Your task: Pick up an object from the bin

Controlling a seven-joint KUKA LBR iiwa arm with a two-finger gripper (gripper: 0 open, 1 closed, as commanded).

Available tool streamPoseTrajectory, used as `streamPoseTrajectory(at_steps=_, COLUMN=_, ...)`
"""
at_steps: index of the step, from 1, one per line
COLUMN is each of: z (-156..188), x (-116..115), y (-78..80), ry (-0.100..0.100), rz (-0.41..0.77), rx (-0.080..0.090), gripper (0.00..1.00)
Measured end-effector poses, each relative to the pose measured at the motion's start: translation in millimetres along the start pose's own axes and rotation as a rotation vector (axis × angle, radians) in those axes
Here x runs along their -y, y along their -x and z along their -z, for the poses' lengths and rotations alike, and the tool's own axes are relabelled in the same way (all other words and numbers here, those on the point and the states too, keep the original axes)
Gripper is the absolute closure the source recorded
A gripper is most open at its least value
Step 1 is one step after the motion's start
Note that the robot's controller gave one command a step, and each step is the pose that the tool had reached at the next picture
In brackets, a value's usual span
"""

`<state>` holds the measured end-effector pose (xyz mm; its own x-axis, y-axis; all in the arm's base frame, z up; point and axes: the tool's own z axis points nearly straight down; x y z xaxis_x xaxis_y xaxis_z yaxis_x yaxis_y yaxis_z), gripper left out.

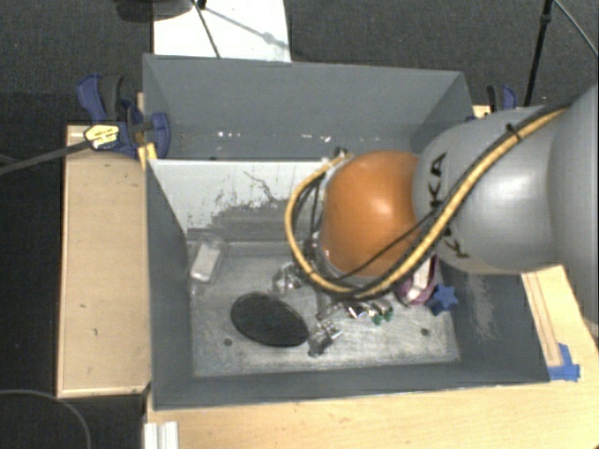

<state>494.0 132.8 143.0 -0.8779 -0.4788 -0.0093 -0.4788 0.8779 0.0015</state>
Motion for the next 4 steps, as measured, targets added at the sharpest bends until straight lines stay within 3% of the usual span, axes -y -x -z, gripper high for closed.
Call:
streamPoseTrajectory(at_steps=1, z=-71, x=-57, y=43.0, ry=0.002, rz=0.006, rx=-0.005, gripper=0.0)
streamPoseTrajectory(at_steps=2, z=-70, x=35, y=48.0, ry=-0.004, rz=-0.06, rx=0.001, gripper=0.0)
streamPoseTrajectory(at_steps=3, z=-71, x=1, y=51.7, ry=-0.001, rz=0.019, rx=-0.006, gripper=0.0)
streamPoseTrajectory(at_steps=4, z=-73, x=-55, y=69.0, ry=0.001, rz=0.312, rx=-0.003, gripper=0.0)
